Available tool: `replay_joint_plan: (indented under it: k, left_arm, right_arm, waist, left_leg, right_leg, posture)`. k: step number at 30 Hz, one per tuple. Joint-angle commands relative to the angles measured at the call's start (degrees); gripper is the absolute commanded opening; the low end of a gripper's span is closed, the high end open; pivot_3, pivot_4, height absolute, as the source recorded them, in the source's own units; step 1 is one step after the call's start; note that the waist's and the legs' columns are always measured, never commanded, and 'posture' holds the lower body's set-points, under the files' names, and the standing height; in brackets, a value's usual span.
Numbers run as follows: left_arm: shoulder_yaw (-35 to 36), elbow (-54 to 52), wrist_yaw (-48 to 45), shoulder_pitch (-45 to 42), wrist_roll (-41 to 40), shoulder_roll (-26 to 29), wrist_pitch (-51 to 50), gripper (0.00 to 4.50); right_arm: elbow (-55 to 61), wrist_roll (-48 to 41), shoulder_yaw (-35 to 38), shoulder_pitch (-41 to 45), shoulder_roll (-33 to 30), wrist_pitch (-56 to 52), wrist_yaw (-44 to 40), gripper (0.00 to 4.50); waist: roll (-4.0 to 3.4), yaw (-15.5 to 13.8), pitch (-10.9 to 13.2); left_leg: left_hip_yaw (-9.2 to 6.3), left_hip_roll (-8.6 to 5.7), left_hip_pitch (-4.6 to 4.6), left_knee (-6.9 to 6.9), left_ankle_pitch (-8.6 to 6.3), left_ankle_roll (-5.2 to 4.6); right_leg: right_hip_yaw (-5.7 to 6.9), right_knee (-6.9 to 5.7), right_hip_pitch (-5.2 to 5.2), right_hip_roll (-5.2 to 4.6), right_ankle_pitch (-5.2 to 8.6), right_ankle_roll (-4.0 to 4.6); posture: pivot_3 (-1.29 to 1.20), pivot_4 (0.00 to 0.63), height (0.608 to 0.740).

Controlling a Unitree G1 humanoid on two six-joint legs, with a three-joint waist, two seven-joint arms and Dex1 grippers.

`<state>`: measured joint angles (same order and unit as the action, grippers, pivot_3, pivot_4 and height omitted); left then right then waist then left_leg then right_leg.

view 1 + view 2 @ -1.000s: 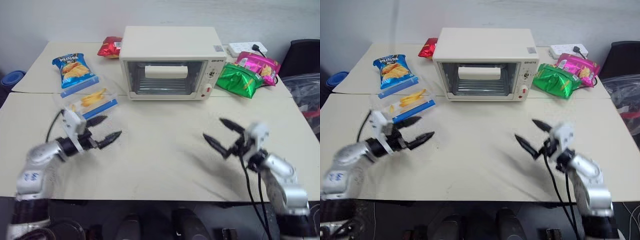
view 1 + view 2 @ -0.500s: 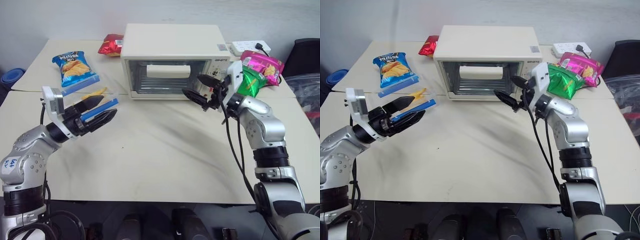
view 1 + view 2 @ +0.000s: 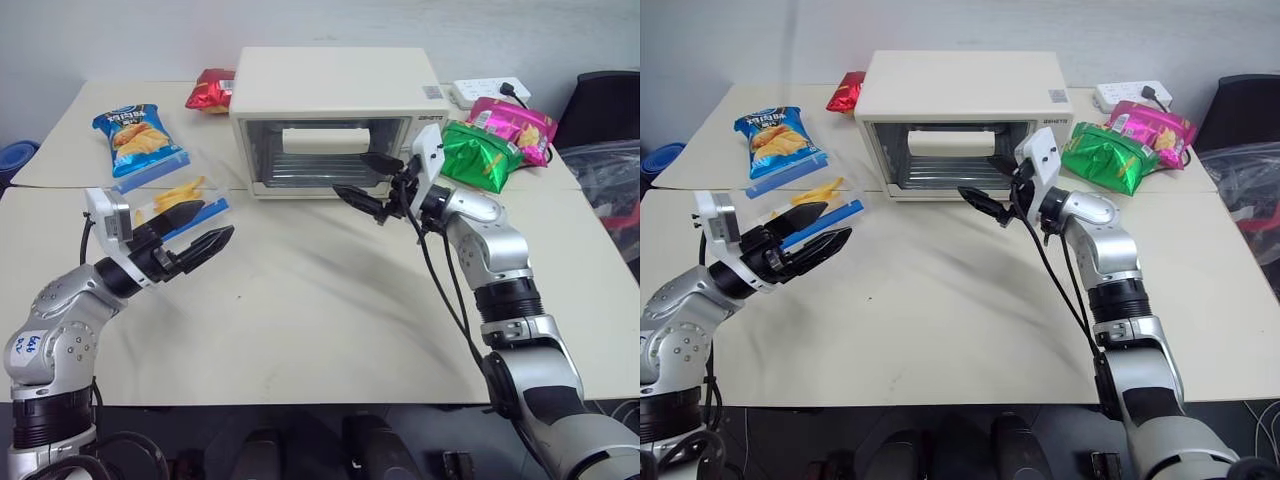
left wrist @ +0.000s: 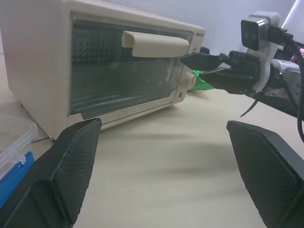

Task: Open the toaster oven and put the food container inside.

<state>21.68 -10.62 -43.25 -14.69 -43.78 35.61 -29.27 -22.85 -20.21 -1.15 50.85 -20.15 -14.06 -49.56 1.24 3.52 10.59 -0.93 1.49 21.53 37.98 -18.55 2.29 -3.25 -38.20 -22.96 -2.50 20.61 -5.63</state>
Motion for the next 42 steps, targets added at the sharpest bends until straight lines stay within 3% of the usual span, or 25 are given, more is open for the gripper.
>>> replay_joint_plan:
  k: [1,13,22,25,28,32,37,39,42]
  left_arm:
    - [0.77,-1.09,-0.09,0.44,0.23,-0.03,1.38,4.5]
    - [-1.19,0.6,-1.6,-1.47,0.57,-0.6,1.96,4.5]
    - [-0.22,3.33,-1.05,-4.35,0.63,0.0,2.09,4.5]
    - [2.5,8.34,3.51,-11.35,0.28,0.42,1.6,3.99]
    - [3.3,16.45,4.01,-20.76,0.72,1.15,2.49,2.99]
    - [-3.57,28.86,0.85,-29.92,8.87,1.4,6.24,1.93]
    - [-13.44,42.98,-6.42,-39.2,17.43,-3.58,12.38,0.4]
    - [-16.13,46.47,-8.73,-40.72,20.59,-5.52,16.56,0.07]
    - [-18.08,49.28,-11.15,-41.48,23.42,-6.82,20.36,0.07]
  right_arm:
    - [3.34,-1.13,1.31,0.18,-1.62,-3.74,-0.61,4.44]
    - [-0.05,0.4,3.11,3.31,0.06,0.72,2.37,4.44]
    - [16.72,-3.69,-0.46,-6.51,-3.75,-10.82,-5.07,4.44]
    - [19.43,-2.83,-0.78,-9.4,-4.77,-10.34,-5.36,4.5]
    - [21.64,-3.19,-0.56,-10.89,-4.72,-11.44,-4.69,4.5]
    - [22.5,-2.87,-0.93,-12.45,-4.8,-11.73,-4.57,4.5]
    - [21.51,-2.66,0.01,-13.49,-4.23,-10.79,-3.72,4.5]
    - [21.67,-1.96,-0.12,-15.0,-4.56,-9.8,-3.61,4.5]
    - [22.13,-0.86,-0.16,-17.62,-5.51,-8.06,-3.48,4.5]
  waist:
    - [0.0,-0.08,0.0]
    - [0.0,-0.06,0.0]
    - [0.0,-0.31,0.0]
    - [0.0,-0.38,0.0]
    - [0.0,-0.39,0.0]
    - [0.0,-0.38,0.0]
    - [0.01,-0.49,0.0]
    - [0.01,-0.54,0.0]
    - [0.01,-0.19,0.0]
  left_leg:
    - [0.0,0.0,0.0,0.01,0.0,0.0]
    - [0.04,-0.01,0.0,0.01,0.0,0.0]
    - [-0.01,0.0,0.08,0.01,0.0,-0.01]
    - [-0.01,0.0,0.08,0.03,0.0,0.0]
    - [-0.02,-0.02,0.08,0.07,0.0,-0.02]
    - [0.07,-0.07,0.08,0.04,0.04,0.06]
    - [0.2,-0.15,0.16,0.14,0.05,0.07]
    - [0.22,-0.16,0.2,0.15,0.05,0.07]
    - [0.26,-0.1,0.48,0.19,0.07,0.1]
  right_leg:
    - [0.0,0.02,0.0,0.0,0.0,0.0]
    - [-0.03,0.14,-0.06,0.0,0.0,0.0]
    - [0.0,0.11,-0.06,-0.02,0.0,0.0]
    - [-0.01,0.16,-0.08,0.01,0.0,0.0]
    - [0.02,-0.01,-0.16,0.04,0.0,0.0]
    - [0.07,-0.07,-0.23,0.05,0.0,0.0]
    - [0.25,-0.32,-0.37,0.0,-0.01,-0.02]
    - [0.23,-0.35,-0.43,0.0,-0.01,-0.02]
    - [0.21,-0.42,-0.73,0.05,-0.01,-0.02]
  posture:
    - [0.0,0.15,0.74]
    - [0.0,0.15,0.74]
    - [0.0,0.15,0.74]
    - [0.0,0.15,0.74]
    - [0.0,0.15,0.74]
    - [0.0,0.15,0.74]
    - [0.0,0.15,0.74]
    - [0.0,0.15,0.74]
    - [0.0,0.15,0.74]
